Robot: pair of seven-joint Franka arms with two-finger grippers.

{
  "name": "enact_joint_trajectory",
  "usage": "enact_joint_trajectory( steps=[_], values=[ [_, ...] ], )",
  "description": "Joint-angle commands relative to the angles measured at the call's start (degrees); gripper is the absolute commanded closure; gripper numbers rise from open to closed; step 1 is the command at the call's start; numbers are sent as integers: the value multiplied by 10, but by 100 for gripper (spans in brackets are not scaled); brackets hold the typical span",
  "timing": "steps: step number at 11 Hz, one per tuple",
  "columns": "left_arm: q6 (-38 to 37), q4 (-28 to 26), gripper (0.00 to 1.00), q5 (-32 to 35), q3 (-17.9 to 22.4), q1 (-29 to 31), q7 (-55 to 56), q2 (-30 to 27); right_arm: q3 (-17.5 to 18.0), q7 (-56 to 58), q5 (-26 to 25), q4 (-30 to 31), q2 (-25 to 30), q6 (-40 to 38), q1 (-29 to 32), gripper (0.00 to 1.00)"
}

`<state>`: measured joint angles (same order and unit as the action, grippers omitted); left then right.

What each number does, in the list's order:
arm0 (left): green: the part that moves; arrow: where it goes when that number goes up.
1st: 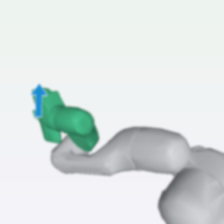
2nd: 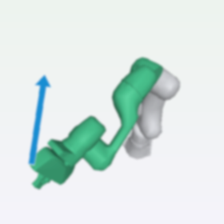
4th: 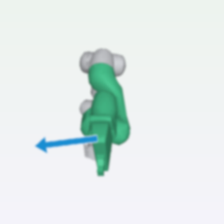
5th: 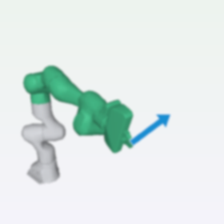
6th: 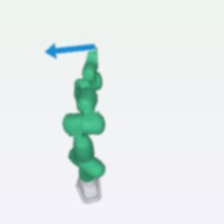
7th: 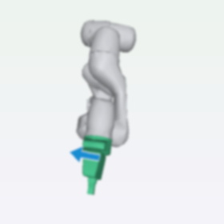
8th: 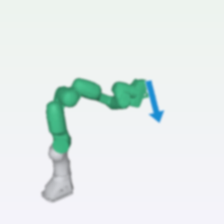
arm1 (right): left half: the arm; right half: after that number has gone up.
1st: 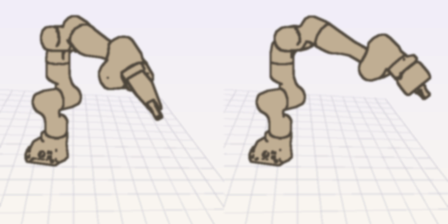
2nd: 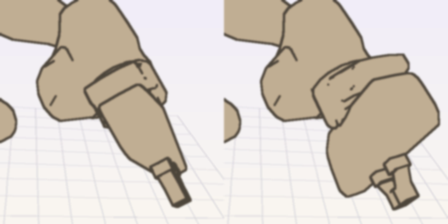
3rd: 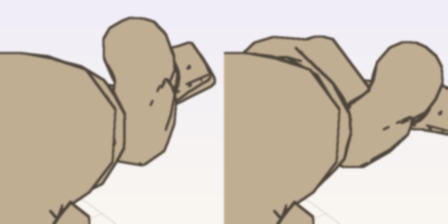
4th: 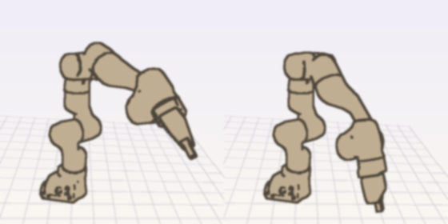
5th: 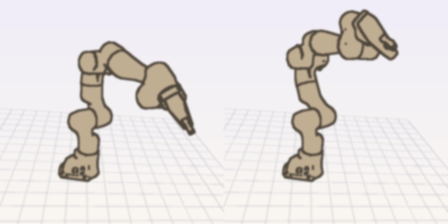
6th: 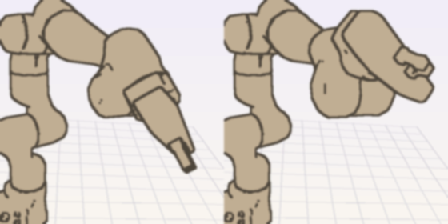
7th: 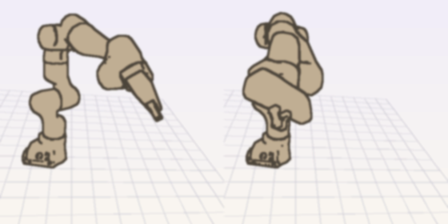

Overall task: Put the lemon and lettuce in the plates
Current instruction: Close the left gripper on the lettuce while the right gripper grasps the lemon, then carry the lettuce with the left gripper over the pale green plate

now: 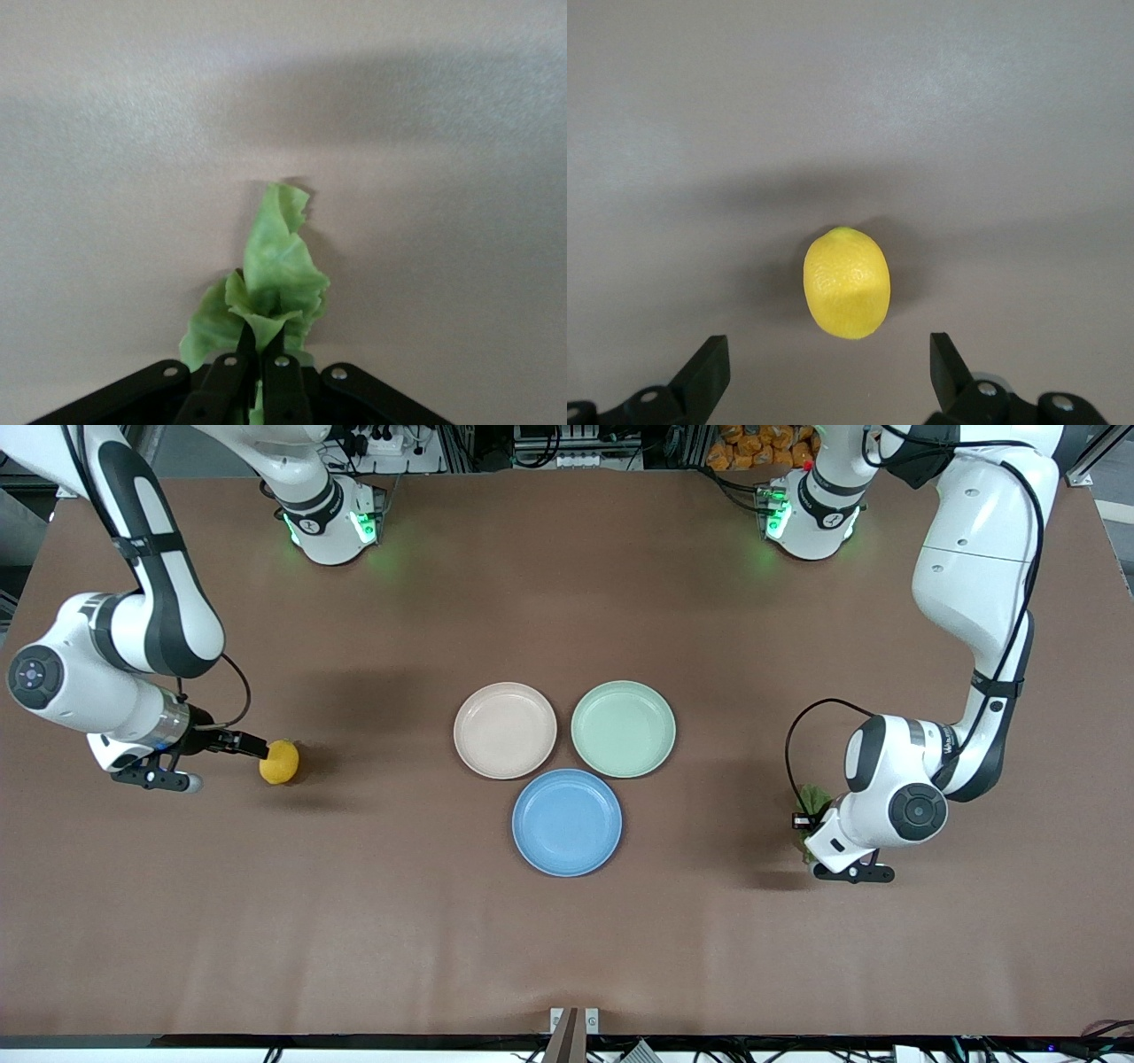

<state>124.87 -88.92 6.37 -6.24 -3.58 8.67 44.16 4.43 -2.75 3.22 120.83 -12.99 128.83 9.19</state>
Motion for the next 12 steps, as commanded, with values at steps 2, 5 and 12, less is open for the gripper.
enact_joint_trajectory(
  steps=[2,5,12],
  values=[
    [-26,5,100,11,-5,-14,13,-23,3,0,4,44,-22,90,-6,0],
    [-82,11,100,1,-17,-36,22,-62,2,0,1,54,-41,125,-14,0],
    [-147,8,100,-8,-110,-57,205,-98,1,0,-20,96,-71,212,-11,0]
  ],
)
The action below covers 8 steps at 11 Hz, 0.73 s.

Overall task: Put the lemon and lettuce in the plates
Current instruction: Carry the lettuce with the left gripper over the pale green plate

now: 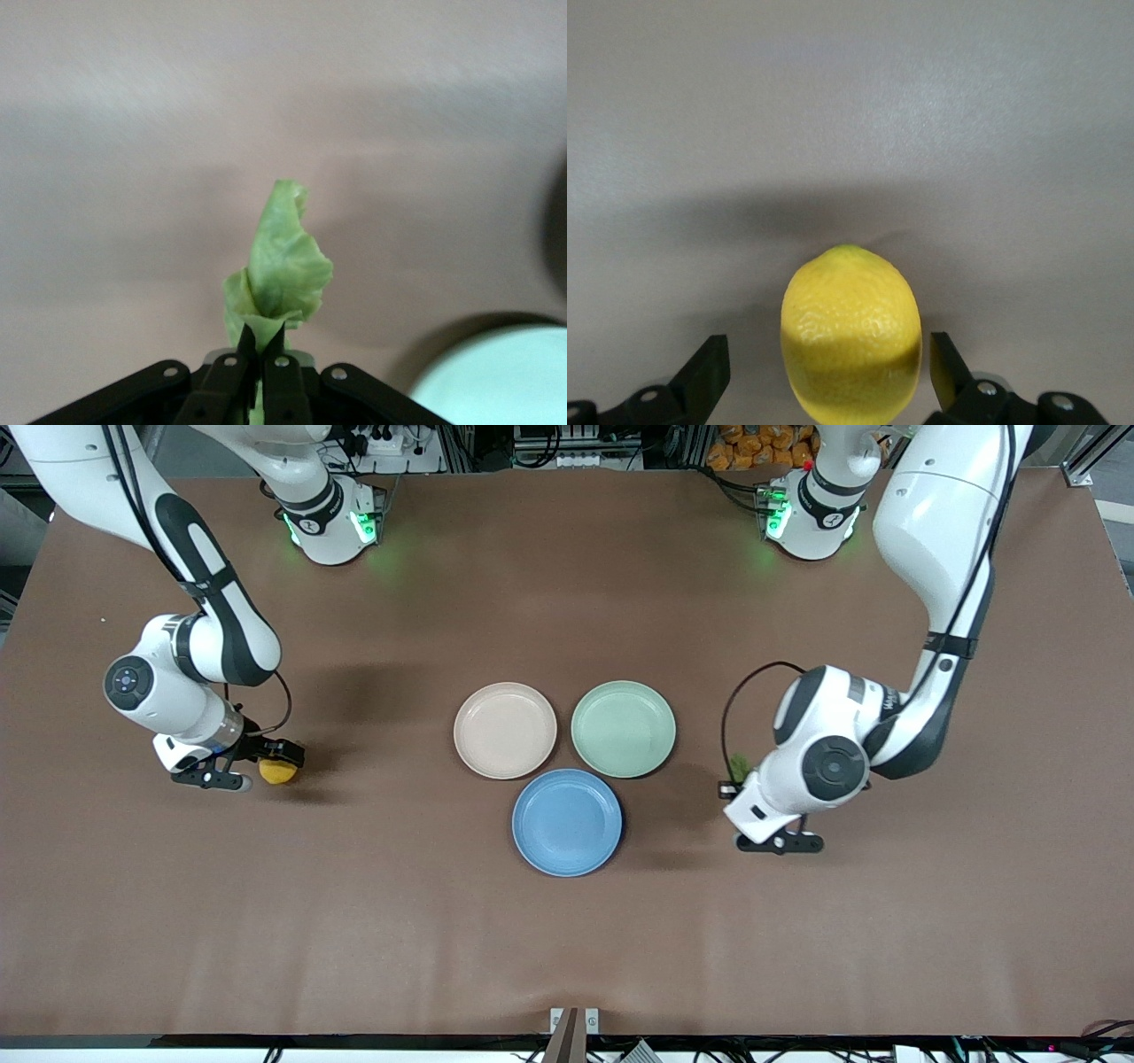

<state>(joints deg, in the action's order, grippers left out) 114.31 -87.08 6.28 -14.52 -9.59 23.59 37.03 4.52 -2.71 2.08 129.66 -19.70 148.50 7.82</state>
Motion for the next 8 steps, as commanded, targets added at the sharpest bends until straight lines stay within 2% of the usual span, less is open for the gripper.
enact_joint_trajectory(
  steps=[1,4,8],
  values=[
    [-56,-11,100,-7,-39,5,71,-28,1,0,-8,8,-9,17,3,0],
    [-73,-18,100,-7,-75,-12,178,-20,0,0,-8,9,-28,43,3,0],
    [-47,-13,100,-23,-75,-68,291,4,-3,2,-13,9,-38,56,4,0]
  ],
)
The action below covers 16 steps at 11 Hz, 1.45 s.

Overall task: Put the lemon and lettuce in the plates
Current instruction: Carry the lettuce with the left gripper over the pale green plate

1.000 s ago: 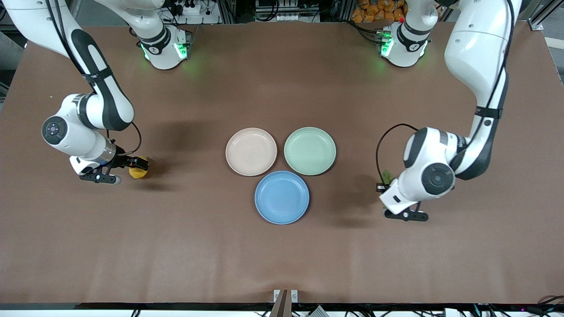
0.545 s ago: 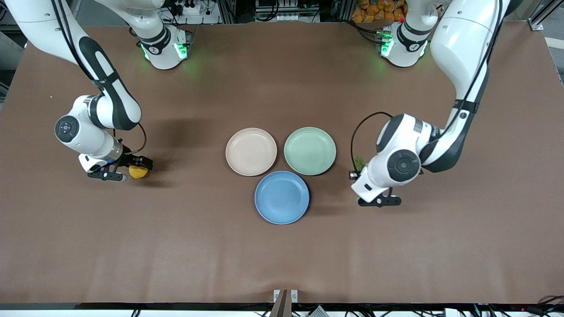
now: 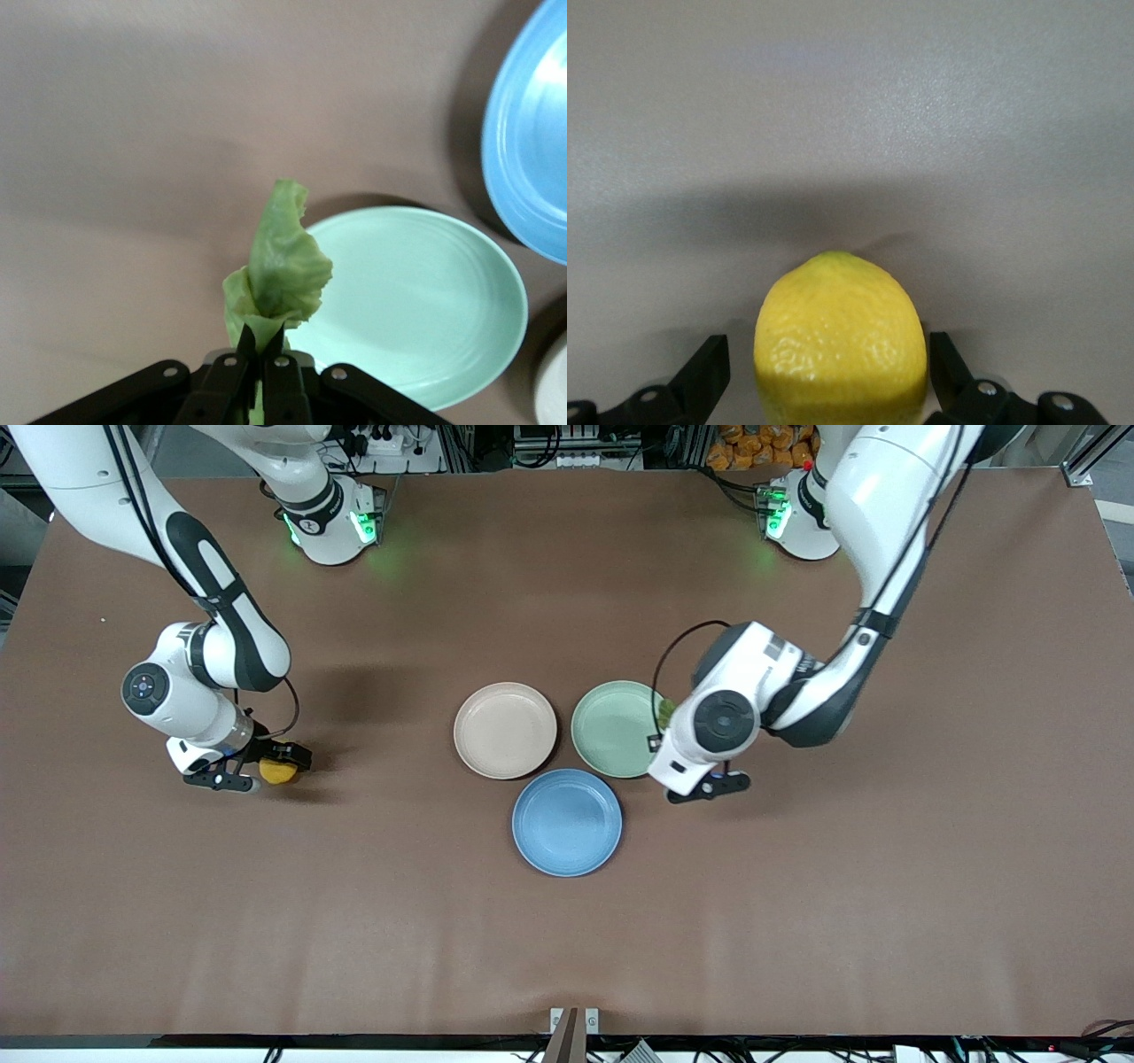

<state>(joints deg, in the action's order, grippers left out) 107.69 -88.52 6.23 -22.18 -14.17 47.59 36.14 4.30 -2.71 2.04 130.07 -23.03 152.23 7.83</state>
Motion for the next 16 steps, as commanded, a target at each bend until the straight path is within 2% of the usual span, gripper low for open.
enact_joint_trajectory(
  steps=[1,4,5,6,7,11,13,16],
  values=[
    [36,1,100,-29,2,-37,74,24,-1,2,-19,8,-8,27,9,0],
    [73,2,100,-25,5,-67,132,55,-2,2,-20,9,-10,29,10,0],
    [74,2,85,-24,5,-68,133,60,-2,2,-20,9,-10,29,10,0],
    [76,2,30,-24,5,-68,134,60,-1,2,-20,9,-10,29,11,1],
    [76,2,0,-22,6,-69,134,60,-1,2,-20,9,-11,29,10,7],
    [71,4,0,-20,7,-61,133,34,-1,2,-20,9,-14,33,10,53],
    [55,4,0,-20,11,-42,131,-2,-1,2,-20,5,-13,25,10,62],
    [22,5,0,-15,13,-7,118,-66,0,1,-20,-8,-4,6,11,59]
  ],
)
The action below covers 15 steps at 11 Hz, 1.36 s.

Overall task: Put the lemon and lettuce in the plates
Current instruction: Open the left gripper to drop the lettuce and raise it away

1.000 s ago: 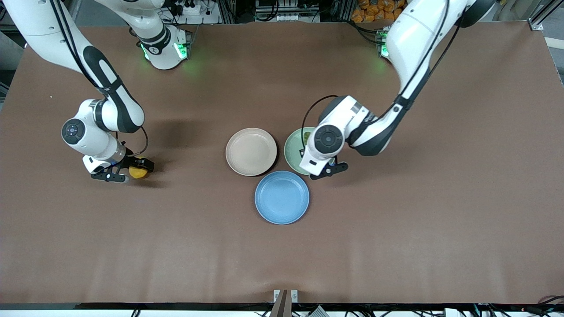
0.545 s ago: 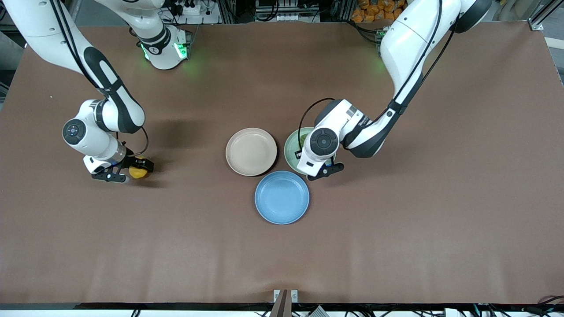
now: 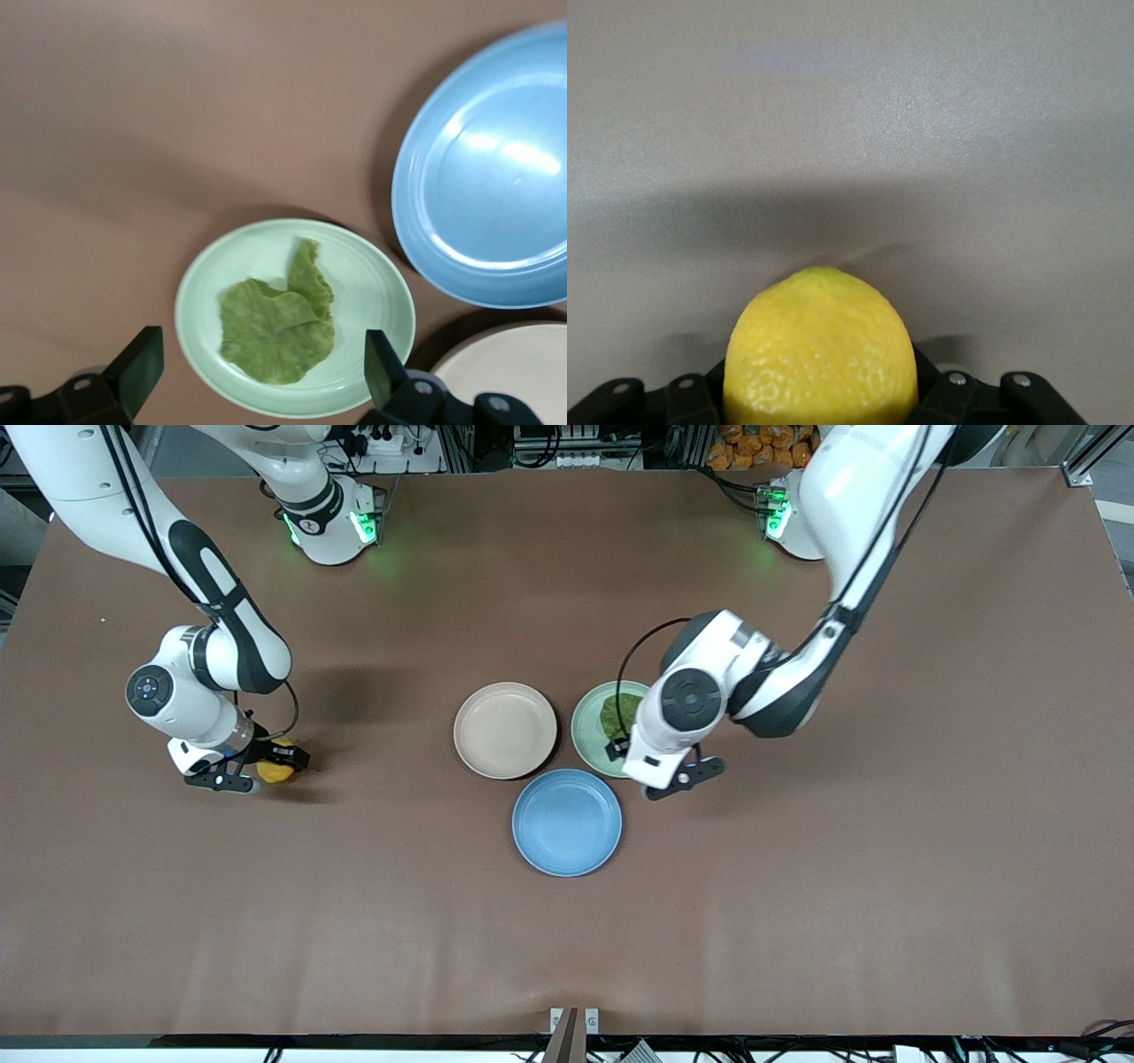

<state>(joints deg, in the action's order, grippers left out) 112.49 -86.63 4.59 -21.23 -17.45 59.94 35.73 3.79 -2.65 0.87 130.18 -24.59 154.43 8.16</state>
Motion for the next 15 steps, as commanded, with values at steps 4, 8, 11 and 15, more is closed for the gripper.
enact_joint_trajectory(
  steps=[4,8,11,15],
  values=[
    [-45,-14,0,2,8,92,-137,-128,8,-9,-7,-86,23,-161,-3,57],
    [-89,-14,0,2,8,162,-266,-167,10,-14,-6,-171,22,-244,-34,55],
    [-118,-13,0,33,11,181,-321,-197,10,-16,-5,-236,21,-312,-71,55],
    [-175,0,0,35,15,219,-401,-239,12,-22,3,-263,23,-335,-116,55]
  ],
)
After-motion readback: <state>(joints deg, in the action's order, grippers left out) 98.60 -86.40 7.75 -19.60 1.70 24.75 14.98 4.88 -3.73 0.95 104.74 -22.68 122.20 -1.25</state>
